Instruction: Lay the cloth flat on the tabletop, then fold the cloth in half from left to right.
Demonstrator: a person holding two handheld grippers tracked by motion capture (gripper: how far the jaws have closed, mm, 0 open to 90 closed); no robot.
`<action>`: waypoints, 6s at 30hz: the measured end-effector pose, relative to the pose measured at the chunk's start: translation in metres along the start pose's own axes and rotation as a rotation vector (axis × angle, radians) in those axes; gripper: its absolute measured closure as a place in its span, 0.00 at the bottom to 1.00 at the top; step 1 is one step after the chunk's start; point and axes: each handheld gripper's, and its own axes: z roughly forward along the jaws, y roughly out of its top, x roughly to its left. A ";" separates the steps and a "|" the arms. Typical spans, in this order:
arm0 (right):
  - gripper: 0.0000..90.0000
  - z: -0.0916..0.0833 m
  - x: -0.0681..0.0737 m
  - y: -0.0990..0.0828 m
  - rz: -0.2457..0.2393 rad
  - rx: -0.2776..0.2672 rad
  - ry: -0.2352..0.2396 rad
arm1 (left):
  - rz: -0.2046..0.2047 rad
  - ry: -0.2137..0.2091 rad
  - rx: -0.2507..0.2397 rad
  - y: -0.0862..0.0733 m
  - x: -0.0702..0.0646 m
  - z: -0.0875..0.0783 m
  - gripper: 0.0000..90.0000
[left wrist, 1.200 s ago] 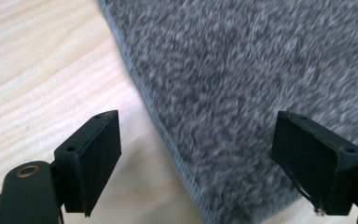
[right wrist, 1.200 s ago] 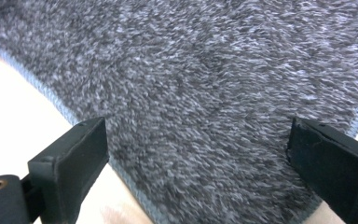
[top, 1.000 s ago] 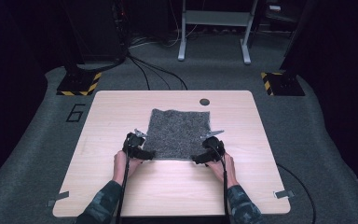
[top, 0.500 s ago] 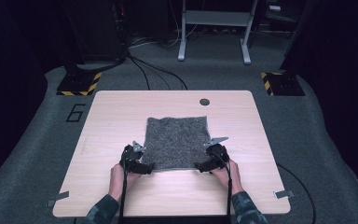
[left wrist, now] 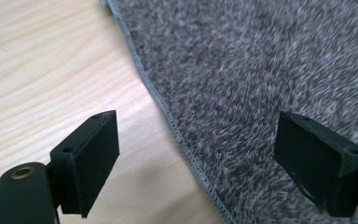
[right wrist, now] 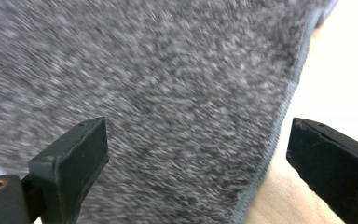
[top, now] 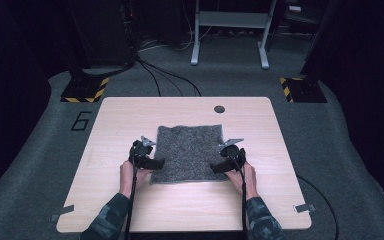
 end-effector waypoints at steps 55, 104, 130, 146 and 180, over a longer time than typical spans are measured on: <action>0.04 -0.032 0.021 -0.065 0.009 -0.021 0.003 | 0.051 -0.057 -0.008 -0.051 -0.030 -0.024 0.16; 0.03 -0.042 0.097 -0.016 -0.099 -0.112 0.205 | -0.083 -0.128 -0.023 0.038 0.033 0.001 0.11; 0.18 0.002 0.211 0.005 -0.287 -0.077 0.307 | -0.144 -0.171 0.028 0.050 0.053 0.051 0.22; 0.68 0.017 0.240 0.004 -0.286 -0.074 0.250 | -0.117 -0.155 0.036 0.051 0.054 0.057 0.59; 0.97 -0.026 0.215 0.013 -0.211 -0.235 0.272 | -0.036 -0.091 -0.030 0.083 0.050 0.019 0.98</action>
